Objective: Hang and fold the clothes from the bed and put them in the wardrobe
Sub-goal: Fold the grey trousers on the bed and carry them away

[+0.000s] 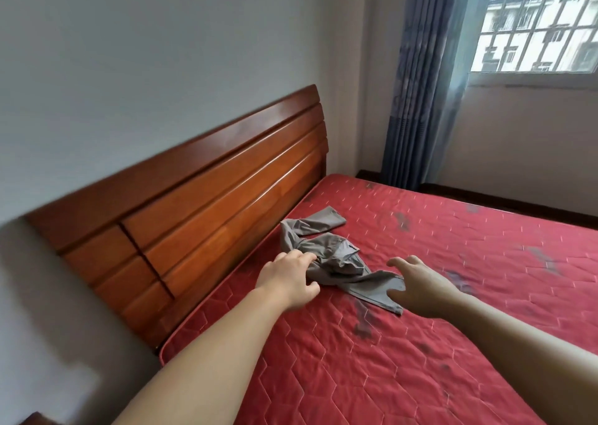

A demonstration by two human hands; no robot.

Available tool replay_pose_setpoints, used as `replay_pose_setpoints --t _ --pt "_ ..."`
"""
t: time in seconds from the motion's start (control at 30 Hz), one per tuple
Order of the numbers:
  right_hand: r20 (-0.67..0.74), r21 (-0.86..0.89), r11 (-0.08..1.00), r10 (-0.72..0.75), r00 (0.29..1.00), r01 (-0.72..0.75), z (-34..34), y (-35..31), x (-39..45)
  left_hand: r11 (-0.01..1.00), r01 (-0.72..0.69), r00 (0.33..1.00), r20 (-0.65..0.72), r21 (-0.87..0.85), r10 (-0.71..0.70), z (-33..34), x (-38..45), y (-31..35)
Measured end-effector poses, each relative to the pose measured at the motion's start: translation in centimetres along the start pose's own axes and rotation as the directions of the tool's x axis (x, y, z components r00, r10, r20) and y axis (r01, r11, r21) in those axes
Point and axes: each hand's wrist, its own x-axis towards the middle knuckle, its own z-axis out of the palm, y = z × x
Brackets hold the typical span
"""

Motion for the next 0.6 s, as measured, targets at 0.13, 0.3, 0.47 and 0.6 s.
replay_pose_setpoints --t 0.13,0.3,0.47,0.6 --pt "0.011 0.033 0.998 0.049 0.999 -0.049 0.1 1.0 6.4 0.996 0.036 0.999 0.006 -0.079 -0.036 1.4 7.0 -2.0" --pt "0.084 0.059 0.984 0.166 0.983 -0.171 4.1 2.5 13.0 0.996 0.017 0.992 0.129 -0.085 -0.006 7.3 16.2 -4.3" --pt "0.173 0.065 0.941 0.318 0.932 -0.333 8.8 5.4 19.5 0.994 0.009 0.972 0.236 -0.108 0.017 13.4 25.2 -6.6" --pt "0.22 0.077 0.908 0.388 0.895 -0.412 14.0 8.8 25.8 0.995 -0.019 0.947 0.316 -0.103 0.051 19.0 32.1 -8.4"
